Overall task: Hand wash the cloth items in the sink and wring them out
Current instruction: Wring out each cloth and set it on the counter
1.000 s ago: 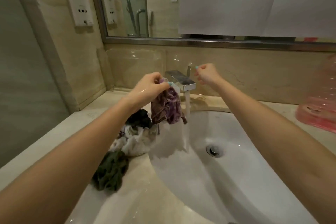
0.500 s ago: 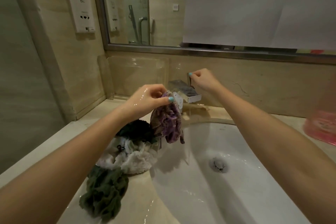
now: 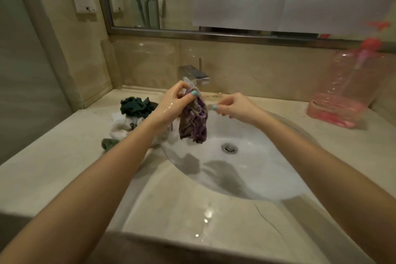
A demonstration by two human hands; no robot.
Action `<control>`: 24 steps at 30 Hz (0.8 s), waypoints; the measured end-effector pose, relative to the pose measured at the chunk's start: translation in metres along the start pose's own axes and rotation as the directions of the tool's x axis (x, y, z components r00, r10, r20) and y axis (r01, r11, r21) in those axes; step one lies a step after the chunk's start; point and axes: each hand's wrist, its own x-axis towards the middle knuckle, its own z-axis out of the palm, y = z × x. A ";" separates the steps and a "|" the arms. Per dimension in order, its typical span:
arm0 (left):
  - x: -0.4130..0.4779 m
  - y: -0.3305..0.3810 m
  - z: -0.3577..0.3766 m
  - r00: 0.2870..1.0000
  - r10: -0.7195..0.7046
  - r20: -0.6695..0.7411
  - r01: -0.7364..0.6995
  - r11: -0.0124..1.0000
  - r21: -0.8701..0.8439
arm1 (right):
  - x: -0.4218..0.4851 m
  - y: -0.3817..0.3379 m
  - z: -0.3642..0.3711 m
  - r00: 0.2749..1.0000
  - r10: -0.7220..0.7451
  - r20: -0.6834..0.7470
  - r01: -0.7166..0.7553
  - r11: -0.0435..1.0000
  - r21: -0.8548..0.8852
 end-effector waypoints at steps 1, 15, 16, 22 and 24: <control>-0.002 0.002 0.007 1.000 0.005 -0.006 -0.006 0.999 -0.051 | -0.015 0.003 0.006 0.999 0.008 0.042 -0.010 0.999 0.047; -0.008 -0.018 0.057 0.984 -0.128 0.125 0.169 0.894 -0.414 | -0.065 0.034 0.007 0.994 0.104 0.045 -0.112 0.957 0.269; -0.008 -0.017 0.058 0.985 -0.119 0.126 0.162 0.885 -0.436 | -0.063 0.035 0.011 0.992 0.110 0.056 -0.120 0.960 0.251; -0.001 -0.007 0.056 0.985 -0.088 0.145 0.139 0.909 -0.393 | -0.057 0.035 0.026 0.997 0.073 -0.019 -0.059 0.913 0.404; 0.002 -0.007 0.051 0.988 -0.081 0.135 0.111 0.966 -0.234 | -0.057 0.039 0.021 0.996 0.077 -0.050 -0.046 0.892 0.449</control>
